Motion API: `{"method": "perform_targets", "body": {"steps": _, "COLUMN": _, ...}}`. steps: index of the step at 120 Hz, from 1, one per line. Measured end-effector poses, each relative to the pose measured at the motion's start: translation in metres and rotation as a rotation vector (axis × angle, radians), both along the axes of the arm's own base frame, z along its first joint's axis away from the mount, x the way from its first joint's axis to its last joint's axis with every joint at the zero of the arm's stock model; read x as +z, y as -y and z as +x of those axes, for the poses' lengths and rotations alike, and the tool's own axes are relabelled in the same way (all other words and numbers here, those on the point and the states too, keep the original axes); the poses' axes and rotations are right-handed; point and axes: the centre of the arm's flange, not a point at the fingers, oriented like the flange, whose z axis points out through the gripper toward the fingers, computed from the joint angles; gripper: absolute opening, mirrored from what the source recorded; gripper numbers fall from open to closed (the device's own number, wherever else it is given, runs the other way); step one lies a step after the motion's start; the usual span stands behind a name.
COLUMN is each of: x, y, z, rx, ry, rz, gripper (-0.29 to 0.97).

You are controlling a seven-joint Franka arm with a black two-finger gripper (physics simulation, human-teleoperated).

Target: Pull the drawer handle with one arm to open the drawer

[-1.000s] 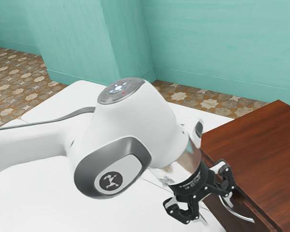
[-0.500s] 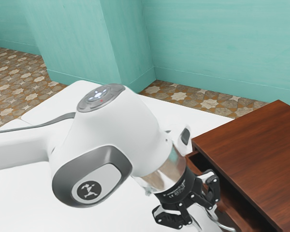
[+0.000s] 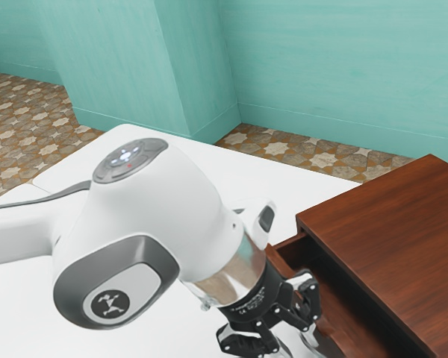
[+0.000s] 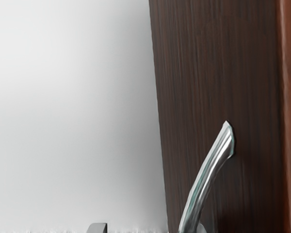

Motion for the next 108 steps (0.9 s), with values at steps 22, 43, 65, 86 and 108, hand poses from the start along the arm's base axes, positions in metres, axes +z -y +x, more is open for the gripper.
{"method": "perform_targets", "body": {"steps": 22, "x": -0.002, "y": 0.0, "z": -0.006, "rx": -0.009, "ry": -0.003, "rz": 0.001, "gripper": 0.13}}
{"method": "perform_targets", "body": {"steps": 43, "x": 0.003, "y": -0.005, "z": -0.019, "rx": -0.025, "ry": 0.017, "rz": 0.003, "gripper": 0.13}}
{"method": "perform_targets", "body": {"steps": 65, "x": 0.001, "y": -0.012, "z": -0.031, "rx": -0.031, "ry": 0.018, "rz": 0.005, "gripper": 0.13}}
{"method": "perform_targets", "body": {"steps": 86, "x": -0.001, "y": -0.018, "z": -0.042, "rx": -0.037, "ry": 0.021, "rz": 0.003, "gripper": 0.13}}
{"method": "perform_targets", "body": {"steps": 108, "x": 0.001, "y": -0.02, "z": -0.048, "rx": -0.046, "ry": 0.033, "rz": 0.006, "gripper": 0.13}}
